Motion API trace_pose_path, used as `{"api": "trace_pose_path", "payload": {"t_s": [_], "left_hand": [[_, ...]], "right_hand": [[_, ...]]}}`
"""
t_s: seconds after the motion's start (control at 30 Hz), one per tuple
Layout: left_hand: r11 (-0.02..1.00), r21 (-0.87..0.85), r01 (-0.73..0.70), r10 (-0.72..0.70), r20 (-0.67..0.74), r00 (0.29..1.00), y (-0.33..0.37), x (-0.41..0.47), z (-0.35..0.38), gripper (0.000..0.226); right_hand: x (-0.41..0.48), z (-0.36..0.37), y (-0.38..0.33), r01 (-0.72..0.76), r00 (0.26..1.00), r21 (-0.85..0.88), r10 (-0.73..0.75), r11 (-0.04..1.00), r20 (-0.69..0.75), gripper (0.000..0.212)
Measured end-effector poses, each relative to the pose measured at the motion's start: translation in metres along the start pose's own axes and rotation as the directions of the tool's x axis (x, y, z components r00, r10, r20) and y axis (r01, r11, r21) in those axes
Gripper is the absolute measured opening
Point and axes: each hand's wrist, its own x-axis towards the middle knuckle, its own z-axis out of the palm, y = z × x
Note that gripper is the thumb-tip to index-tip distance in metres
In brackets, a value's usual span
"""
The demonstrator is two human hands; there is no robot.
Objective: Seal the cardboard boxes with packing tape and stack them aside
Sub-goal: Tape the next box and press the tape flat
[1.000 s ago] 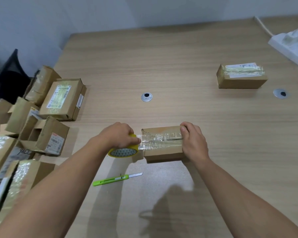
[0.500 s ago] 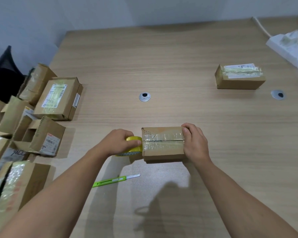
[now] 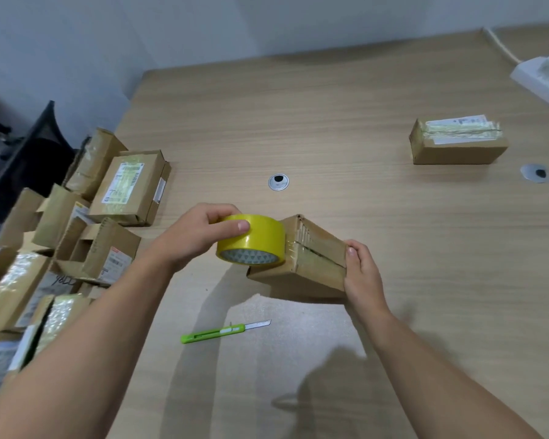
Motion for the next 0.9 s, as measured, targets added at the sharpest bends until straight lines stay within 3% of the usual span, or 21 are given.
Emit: {"api": "trace_pose_path", "payload": {"t_s": [0.17, 0.27, 0.37, 0.5, 0.63, 0.77, 0.9], "left_hand": [[0.995, -0.083, -0.049, 0.048, -0.017, 0.999, 0.016, 0.013, 0.04, 0.041], [0.995, -0.077, -0.065, 0.065, -0.012, 0.998, 0.029, 0.023, 0.057, 0.044], [0.996, -0.057, -0.067, 0.069, 0.027, 0.997, 0.04, 0.031, 0.07, 0.052], [0.997, 0.03, -0.073, 0.072, 0.042, 0.997, 0.051, 0.038, 0.092, 0.064], [0.991, 0.093, -0.093, 0.09, 0.037, 0.995, 0.062, 0.04, 0.11, 0.056], [0.992, 0.031, -0.123, 0.118, 0.135, 0.984, 0.069, 0.041, 0.115, 0.044], [0.996, 0.013, -0.086, 0.082, 0.183, 0.98, 0.068, 0.045, 0.119, 0.042]], "right_hand": [[0.008, -0.018, 0.0, 0.064, 0.997, -0.26, -0.075, 0.964, -0.031, 0.03], [0.005, -0.025, -0.016, 0.109, 0.985, -0.322, -0.146, 0.94, -0.093, 0.033], [0.0, -0.029, -0.046, 0.143, 0.986, -0.15, -0.154, 0.978, -0.067, 0.035], [-0.004, -0.032, -0.065, 0.126, 0.989, -0.015, -0.124, 0.992, 0.079, 0.04], [-0.002, -0.041, -0.066, 0.084, 0.992, -0.078, -0.076, 0.993, 0.102, 0.043], [-0.003, -0.048, -0.064, 0.052, 0.992, -0.077, -0.043, 0.996, 0.116, 0.055], [0.0, -0.054, -0.051, -0.014, 0.987, -0.015, 0.017, 1.0, 0.161, 0.034]]}}
